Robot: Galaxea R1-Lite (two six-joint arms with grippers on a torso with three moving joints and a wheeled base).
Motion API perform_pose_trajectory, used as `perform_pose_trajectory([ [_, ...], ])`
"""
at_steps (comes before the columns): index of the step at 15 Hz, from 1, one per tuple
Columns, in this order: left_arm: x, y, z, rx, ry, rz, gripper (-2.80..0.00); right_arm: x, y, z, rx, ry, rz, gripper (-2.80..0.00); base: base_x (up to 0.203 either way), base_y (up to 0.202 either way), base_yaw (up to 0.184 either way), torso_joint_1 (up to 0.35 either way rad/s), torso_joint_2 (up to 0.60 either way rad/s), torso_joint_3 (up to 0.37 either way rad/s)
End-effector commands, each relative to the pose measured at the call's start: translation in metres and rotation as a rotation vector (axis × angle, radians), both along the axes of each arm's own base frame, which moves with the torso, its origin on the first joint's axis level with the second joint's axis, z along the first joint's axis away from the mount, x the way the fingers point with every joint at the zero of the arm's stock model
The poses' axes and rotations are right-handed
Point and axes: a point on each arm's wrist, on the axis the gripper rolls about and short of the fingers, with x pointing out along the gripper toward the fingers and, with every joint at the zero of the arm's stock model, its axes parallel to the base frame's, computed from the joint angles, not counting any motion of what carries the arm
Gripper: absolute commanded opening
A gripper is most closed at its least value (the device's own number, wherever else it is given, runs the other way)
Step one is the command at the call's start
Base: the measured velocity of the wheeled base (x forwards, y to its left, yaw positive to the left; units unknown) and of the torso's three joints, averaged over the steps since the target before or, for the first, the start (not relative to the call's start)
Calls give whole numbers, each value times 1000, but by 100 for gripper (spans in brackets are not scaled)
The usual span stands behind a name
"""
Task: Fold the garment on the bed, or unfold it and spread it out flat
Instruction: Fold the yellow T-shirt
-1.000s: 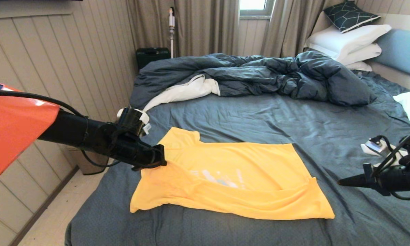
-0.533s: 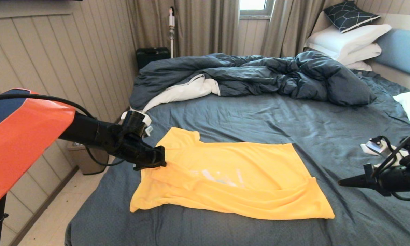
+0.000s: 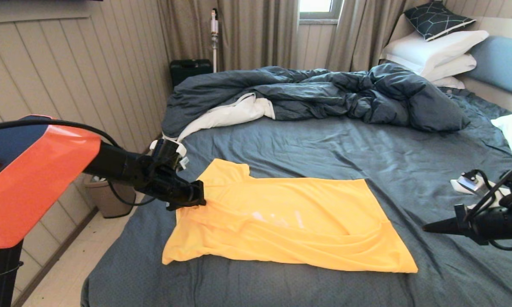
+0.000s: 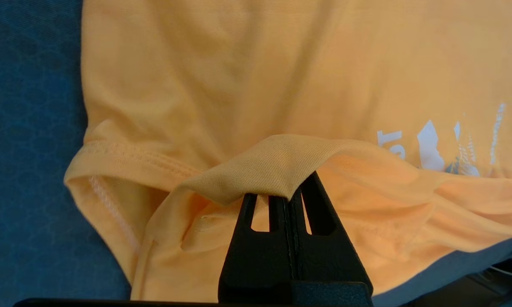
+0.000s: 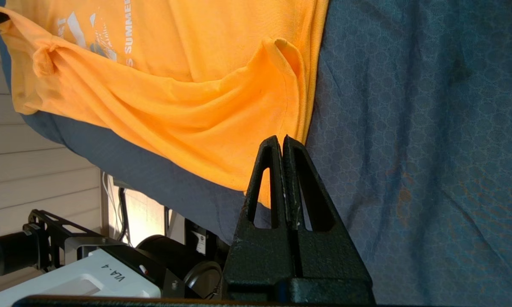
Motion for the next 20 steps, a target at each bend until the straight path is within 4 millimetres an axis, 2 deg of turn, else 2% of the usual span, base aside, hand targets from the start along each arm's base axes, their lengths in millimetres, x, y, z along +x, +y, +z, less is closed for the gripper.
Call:
perform_pose_trajectory([
  [1, 4, -2, -7, 1, 13, 1, -280, 0, 0, 0, 3, -1, 3, -280, 0, 0, 0, 0, 0, 0],
  [7, 11, -4, -12, -2, 11, 4, -280, 0, 0, 0, 3, -1, 3, -280, 0, 0, 0, 0, 0, 0],
  [8, 10, -4, -11, -2, 11, 6, 0, 0, 0, 0, 2, -2, 4, -280, 0, 0, 0, 0, 0, 0],
  [12, 1, -1, 3, -8, -4, 3, 0, 0, 0, 0, 2, -2, 4, -280, 0, 0, 0, 0, 0, 0],
  [15, -18, 5, 21, -13, -15, 5, 0, 0, 0, 0, 2, -3, 4, -280, 0, 0, 0, 0, 0, 0],
  [17, -35, 5, 18, -5, 23, -7, 0, -1, 0, 1, 2, -4, 2, -280, 0, 0, 0, 0, 0, 0],
  [18, -42, -2, 15, -1, 40, -28, 0, 0, 0, 1, 2, -5, 2, -280, 0, 0, 0, 0, 0, 0],
  [20, -48, -7, 16, -9, 53, -27, 0, -1, -1, 1, 1, -6, 1, -280, 0, 0, 0, 0, 0, 0],
])
